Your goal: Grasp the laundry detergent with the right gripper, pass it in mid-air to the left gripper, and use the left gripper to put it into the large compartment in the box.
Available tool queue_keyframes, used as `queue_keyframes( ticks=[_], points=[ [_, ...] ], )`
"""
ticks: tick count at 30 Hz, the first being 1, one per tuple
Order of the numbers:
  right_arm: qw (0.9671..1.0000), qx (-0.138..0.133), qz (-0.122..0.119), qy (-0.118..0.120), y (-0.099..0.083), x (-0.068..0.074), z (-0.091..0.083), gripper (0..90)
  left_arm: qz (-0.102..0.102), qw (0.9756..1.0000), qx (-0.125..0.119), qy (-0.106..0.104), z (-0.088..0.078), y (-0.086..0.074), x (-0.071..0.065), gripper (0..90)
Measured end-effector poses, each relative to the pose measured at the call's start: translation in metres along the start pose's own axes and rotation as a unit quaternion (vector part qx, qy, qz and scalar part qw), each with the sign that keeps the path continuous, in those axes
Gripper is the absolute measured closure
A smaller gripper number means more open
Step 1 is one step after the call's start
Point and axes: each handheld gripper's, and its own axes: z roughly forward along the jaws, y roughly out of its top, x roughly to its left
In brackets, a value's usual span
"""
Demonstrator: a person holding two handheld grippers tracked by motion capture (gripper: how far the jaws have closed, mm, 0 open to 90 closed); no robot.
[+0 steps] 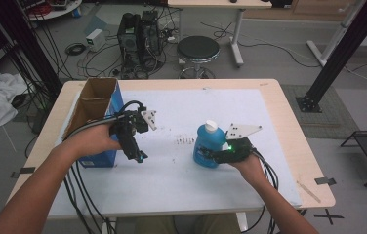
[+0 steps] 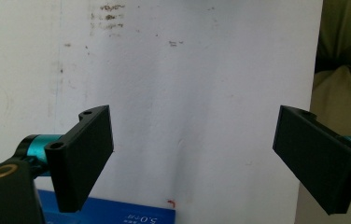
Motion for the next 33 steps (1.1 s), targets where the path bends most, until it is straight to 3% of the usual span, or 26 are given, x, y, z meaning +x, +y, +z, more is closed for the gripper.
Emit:
queue_keyframes(
  ticks=[7,11,15,23,27,33],
  points=[
    [0.9999,-0.005,0.005,0.007,0.0,-0.001,-0.001,42.9,0.0,1.0,-0.004,-0.001,-0.001,0.0,0.0,12.2],
    [0.9995,-0.008,0.023,0.02,0.001,-0.003,-0.005,43.4,-0.001,1.0,-0.004,0.001,-0.004,0.001,0.0,12.2],
    [0.9995,0.007,-0.004,0.03,0.012,-0.004,-0.013,43.4,0.0,0.9999,-0.011,0.004,-0.009,0.004,0.0,12.2],
    [0.9977,0.025,-0.023,0.058,0.034,0.001,-0.026,43.4,0.012,0.9997,-0.019,0.004,-0.027,0.024,-0.004,12.2],
    [0.9947,0.035,-0.047,0.085,0.043,0.004,-0.028,43.4,0.021,0.9995,-0.025,0.004,-0.035,0.037,-0.006,12.2],
    [0.9889,0.068,-0.057,0.119,0.051,0.009,-0.027,43.4,0.034,0.9992,-0.022,-0.004,-0.044,0.058,-0.008,12.2]
  ],
)
